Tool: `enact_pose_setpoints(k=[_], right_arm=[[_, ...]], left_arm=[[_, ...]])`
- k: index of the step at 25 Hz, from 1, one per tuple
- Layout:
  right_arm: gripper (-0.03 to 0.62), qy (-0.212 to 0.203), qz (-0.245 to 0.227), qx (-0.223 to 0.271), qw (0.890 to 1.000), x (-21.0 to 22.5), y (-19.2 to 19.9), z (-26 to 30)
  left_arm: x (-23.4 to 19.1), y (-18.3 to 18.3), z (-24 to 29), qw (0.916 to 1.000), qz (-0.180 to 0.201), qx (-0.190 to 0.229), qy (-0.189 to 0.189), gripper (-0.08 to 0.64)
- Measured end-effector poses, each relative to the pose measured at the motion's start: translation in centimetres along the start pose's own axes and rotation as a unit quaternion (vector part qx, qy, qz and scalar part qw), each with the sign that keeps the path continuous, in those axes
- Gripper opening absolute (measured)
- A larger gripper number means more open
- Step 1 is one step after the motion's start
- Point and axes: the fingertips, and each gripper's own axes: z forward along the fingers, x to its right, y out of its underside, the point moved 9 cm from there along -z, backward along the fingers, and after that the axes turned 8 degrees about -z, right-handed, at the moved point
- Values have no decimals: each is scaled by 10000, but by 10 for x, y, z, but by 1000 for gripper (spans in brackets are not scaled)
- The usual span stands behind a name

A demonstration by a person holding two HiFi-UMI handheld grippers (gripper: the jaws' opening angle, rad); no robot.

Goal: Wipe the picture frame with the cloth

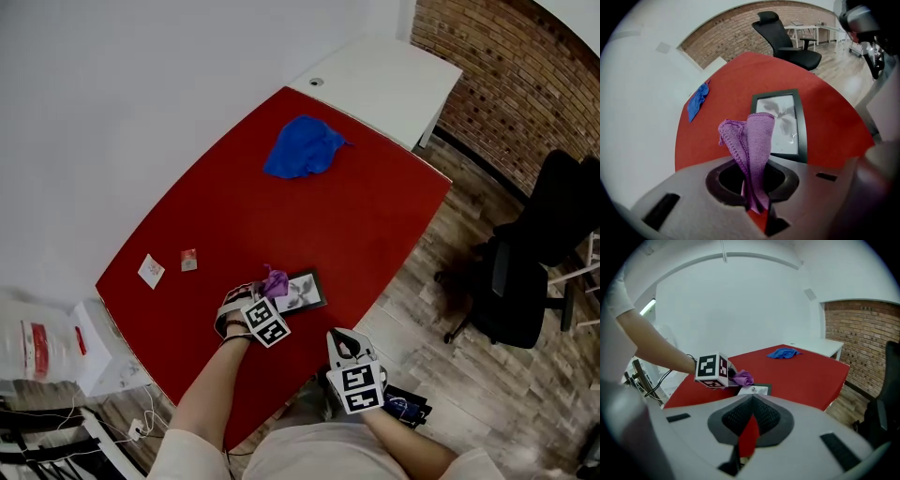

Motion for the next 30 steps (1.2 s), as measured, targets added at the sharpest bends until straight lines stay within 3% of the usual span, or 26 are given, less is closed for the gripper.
enact_pose_setpoints(k=[8, 13, 16, 21, 25, 30], right_arm=[[3, -60, -84, 47, 9999, 6, -3, 8], [3, -123, -157, 37, 9998, 5, -1, 10], [3, -158, -167, 6, 9997, 2, 0, 10], [3, -98, -146, -69, 9998, 5, 6, 6], [3, -55, -111, -119, 9999, 7, 8, -2], [3, 60, -51, -164, 9998, 16, 13, -7]], left_arm=[[56, 6, -32, 9966, 776, -257, 136, 61], [83, 13, -44, 9951, 943, -187, 247, 61], [72, 12, -45, 9964, 823, -134, 147, 61], [16, -13, -27, 9993, 377, 16, -83, 61], [-9, -31, -5, 9985, 449, -121, -284, 61], [-5, -37, 7, 9977, 589, -238, -248, 61]])
